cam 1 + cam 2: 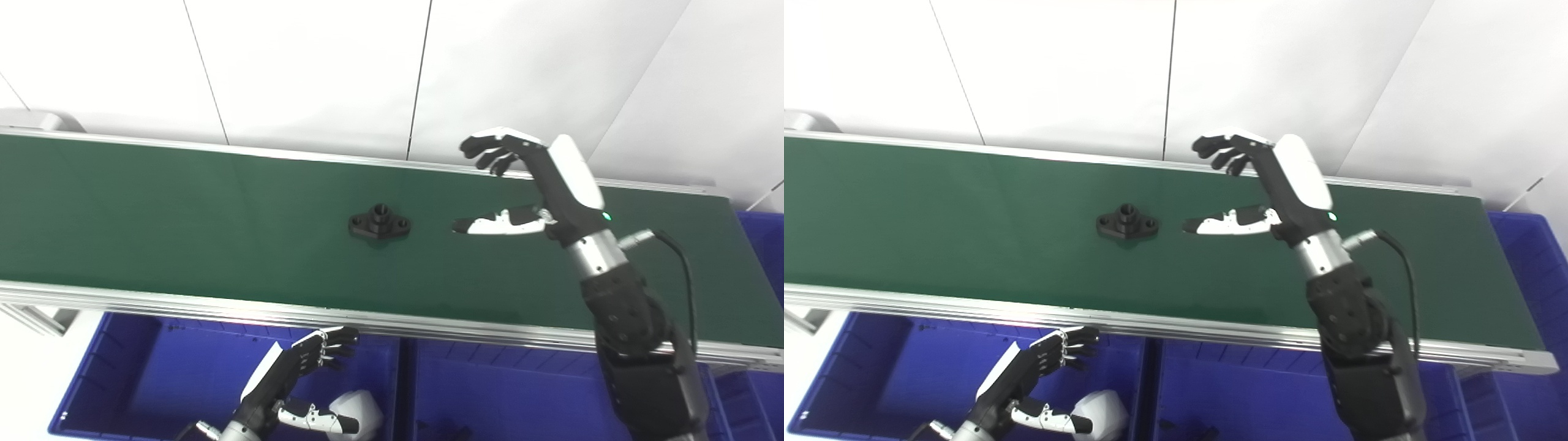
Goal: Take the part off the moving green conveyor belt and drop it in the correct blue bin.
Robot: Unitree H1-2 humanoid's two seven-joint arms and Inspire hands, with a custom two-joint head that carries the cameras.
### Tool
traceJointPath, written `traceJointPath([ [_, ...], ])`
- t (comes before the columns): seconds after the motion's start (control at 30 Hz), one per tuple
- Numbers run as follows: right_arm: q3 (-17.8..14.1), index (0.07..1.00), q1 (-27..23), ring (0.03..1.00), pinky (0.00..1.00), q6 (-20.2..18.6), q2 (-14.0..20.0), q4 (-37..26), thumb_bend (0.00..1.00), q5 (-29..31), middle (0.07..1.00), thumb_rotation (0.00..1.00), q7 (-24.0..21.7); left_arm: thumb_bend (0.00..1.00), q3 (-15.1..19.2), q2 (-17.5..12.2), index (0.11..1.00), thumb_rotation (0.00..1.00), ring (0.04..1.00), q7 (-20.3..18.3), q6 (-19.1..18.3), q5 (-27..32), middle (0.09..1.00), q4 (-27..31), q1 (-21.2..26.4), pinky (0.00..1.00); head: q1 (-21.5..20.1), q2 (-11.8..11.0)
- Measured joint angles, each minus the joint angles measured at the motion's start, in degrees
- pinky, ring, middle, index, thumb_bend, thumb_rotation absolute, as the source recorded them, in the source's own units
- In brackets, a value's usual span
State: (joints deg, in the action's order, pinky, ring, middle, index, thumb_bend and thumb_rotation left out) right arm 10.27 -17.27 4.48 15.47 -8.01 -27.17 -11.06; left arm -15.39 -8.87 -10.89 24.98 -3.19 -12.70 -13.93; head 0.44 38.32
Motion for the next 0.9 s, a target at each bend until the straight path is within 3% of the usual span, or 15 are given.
traceJointPath([
  [0.33,3.6,0.69,-4.9,0.707,0.62,-1.5,-0.1,9.6,0.88,-5.6,0.712,0.26,-1.0,0.84,-1.9,-0.3,0.763,0.13,0.726,1.5,0.0,-0.9,0.782,-0.1,0.7,0.64,-0.2,-0.1],
  [0.53,5.3,0.7,-7.6,0.704,0.61,-1.5,-1.0,18.2,0.89,-7.4,0.719,0.24,1.2,0.85,-2.5,-0.6,0.764,0.14,0.723,2.5,0.0,-1.1,0.78,-0.2,0.9,0.63,-0.3,-0.2],
  [0.9,10.0,0.756,-11.0,0.78,0.66,-1.5,-0.8,27.0,0.91,-11.7,0.817,0.29,1.7,0.84,-3.8,-1.8,0.765,0.12,0.711,4.3,0.0,-2.0,0.775,-0.2,1.2,0.63,-0.4,-0.2],
])
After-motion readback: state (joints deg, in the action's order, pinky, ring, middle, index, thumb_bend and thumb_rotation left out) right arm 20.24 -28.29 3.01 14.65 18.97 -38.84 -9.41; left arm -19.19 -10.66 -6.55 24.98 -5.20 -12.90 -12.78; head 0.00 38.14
